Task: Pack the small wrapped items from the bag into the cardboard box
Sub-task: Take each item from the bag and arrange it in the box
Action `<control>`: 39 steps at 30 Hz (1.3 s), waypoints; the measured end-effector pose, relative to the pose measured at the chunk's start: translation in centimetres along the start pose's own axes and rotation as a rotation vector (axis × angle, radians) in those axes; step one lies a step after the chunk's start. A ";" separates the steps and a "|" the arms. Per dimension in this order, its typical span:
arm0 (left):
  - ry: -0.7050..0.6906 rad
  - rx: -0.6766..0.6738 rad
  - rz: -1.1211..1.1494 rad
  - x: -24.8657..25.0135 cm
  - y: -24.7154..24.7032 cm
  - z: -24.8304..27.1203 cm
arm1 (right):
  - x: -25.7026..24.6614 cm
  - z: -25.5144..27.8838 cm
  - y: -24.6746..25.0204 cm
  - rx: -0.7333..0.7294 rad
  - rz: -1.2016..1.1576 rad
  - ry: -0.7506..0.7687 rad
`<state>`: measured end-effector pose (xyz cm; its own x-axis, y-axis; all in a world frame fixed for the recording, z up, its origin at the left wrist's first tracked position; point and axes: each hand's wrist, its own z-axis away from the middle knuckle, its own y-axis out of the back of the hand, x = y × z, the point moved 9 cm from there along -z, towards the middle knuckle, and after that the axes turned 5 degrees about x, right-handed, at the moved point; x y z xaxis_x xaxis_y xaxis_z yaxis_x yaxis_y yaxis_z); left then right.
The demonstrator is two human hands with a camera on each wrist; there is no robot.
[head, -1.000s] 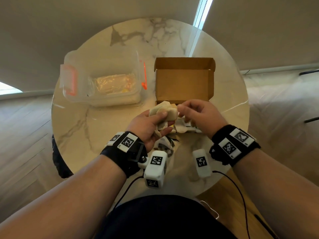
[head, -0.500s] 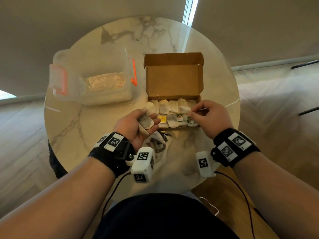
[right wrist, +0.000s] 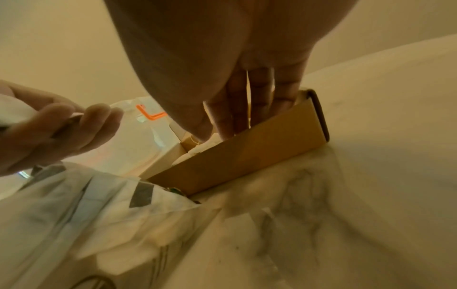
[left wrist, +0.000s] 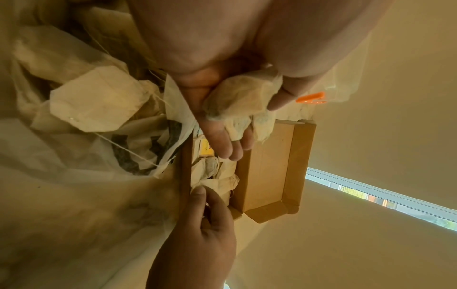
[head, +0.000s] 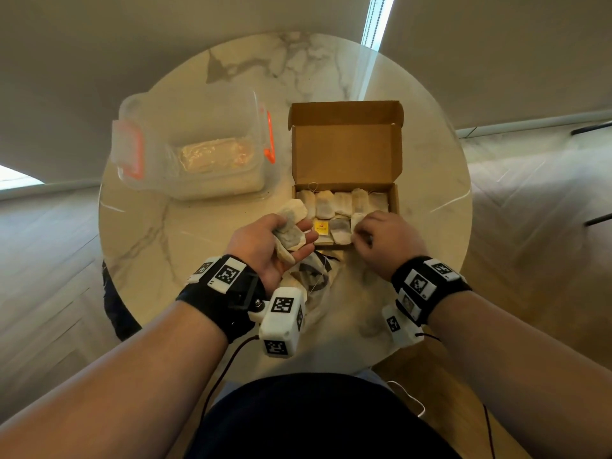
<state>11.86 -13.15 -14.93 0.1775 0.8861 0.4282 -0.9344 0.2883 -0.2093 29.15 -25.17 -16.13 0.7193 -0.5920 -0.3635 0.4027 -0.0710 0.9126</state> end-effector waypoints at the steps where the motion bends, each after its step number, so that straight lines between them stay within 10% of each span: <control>1: 0.000 -0.005 -0.017 -0.1 -0.1 0.0 | 0.0 -0.1 -0.6 -0.055 0.030 -0.003; 6: -0.047 -0.057 -0.108 0.1 -1.5 0.3 | -0.4 -0.8 0.6 -0.104 0.048 -0.062; 12: -0.075 -0.184 -0.252 0.5 -4.0 0.9 | -1.2 -0.3 4.2 -0.111 -0.846 -0.372; 23: 0.022 -0.129 -0.249 -0.6 -3.7 0.5 | 2.3 -0.1 4.6 0.074 -1.423 -0.595; 29: 0.057 -0.031 -0.163 -0.4 -1.7 -0.4 | 5.5 -0.6 3.8 0.185 -0.684 -0.511; 39: 0.162 -0.009 -0.132 -0.6 -0.5 -0.9 | 2.8 -3.5 0.5 0.135 -0.305 -0.118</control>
<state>12.52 -13.54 -15.89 0.3464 0.8870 0.3054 -0.8971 0.4084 -0.1686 33.37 -24.06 -17.32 0.5040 -0.6153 -0.6061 0.5048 -0.3595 0.7848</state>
